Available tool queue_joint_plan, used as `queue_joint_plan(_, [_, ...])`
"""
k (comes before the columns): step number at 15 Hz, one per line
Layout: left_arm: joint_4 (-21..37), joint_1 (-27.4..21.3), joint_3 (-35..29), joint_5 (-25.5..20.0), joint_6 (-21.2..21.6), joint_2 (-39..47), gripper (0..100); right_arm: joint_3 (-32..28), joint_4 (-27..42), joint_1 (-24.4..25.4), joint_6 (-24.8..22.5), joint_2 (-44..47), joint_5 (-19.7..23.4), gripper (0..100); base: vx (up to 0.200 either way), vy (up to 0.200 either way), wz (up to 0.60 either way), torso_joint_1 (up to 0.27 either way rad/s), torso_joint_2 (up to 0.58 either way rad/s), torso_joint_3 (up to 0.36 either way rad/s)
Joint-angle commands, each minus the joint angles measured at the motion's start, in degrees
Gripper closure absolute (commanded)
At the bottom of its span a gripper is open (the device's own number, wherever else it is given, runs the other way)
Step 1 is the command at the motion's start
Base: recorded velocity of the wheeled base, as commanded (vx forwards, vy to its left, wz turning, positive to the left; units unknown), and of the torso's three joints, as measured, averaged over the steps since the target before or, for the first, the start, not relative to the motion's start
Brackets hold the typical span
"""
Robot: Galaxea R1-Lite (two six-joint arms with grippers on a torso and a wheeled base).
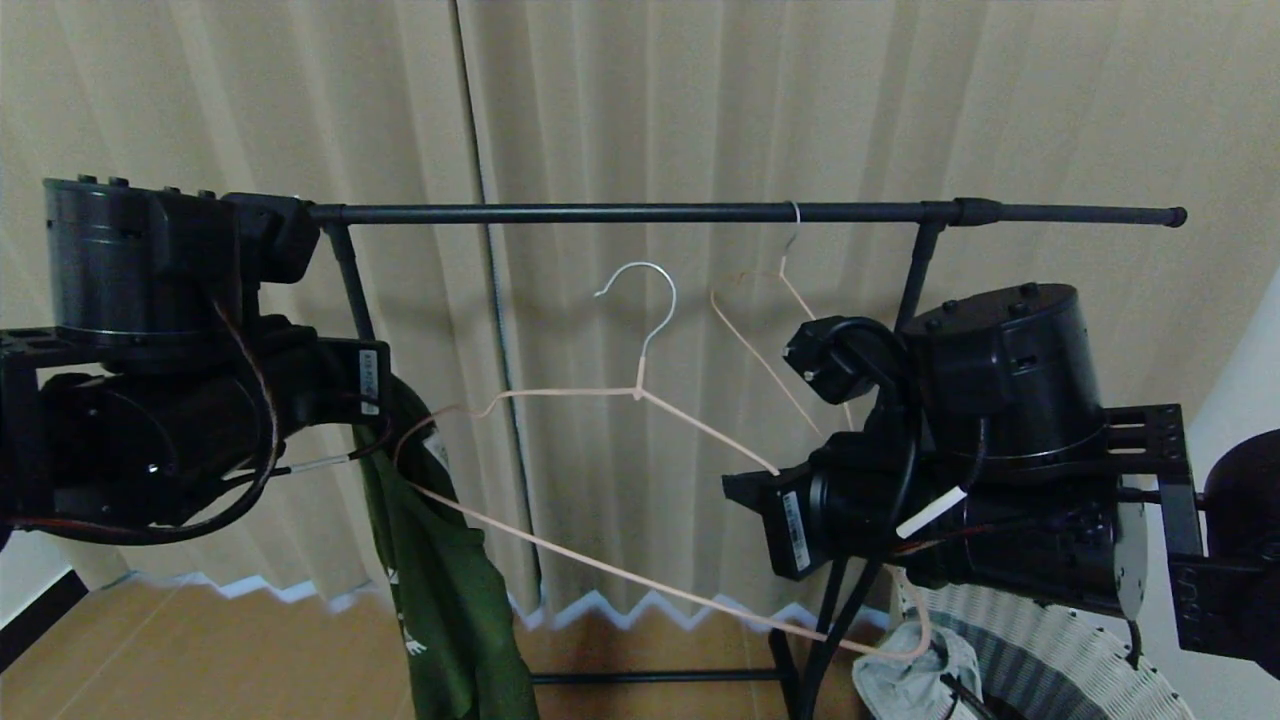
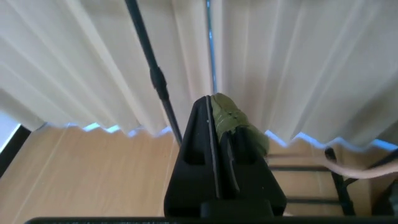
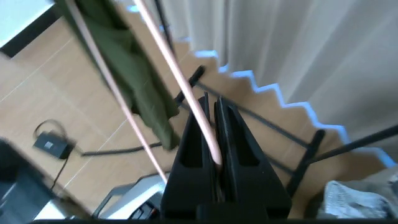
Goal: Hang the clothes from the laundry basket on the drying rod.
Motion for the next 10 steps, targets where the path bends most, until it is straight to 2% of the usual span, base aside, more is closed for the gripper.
queue_joint_plan(1, [0.19, -0.08, 0.58, 0.07, -0.01, -1.42, 100, -1.33, -0.24, -0.6, -0.01, 0.47, -0.9, 100, 0.0, 0.0, 0.0, 0.0, 0.0, 0.0])
queue_joint_plan(6, [0.19, -1.75, 0.76, -0.02, -0.19, -1.6, 100, -3.26, -0.59, -0.6, 1.31, 1.79, -1.51, 100, 0.0, 0.0, 0.0, 0.0, 0.0, 0.0])
queue_joint_plan(10, [0.19, -5.18, 0.4, -0.02, -0.28, -1.6, 100, -6.17, -1.65, -0.07, 1.49, 4.08, -1.6, 100, 0.0, 0.0, 0.0, 0.0, 0.0, 0.0])
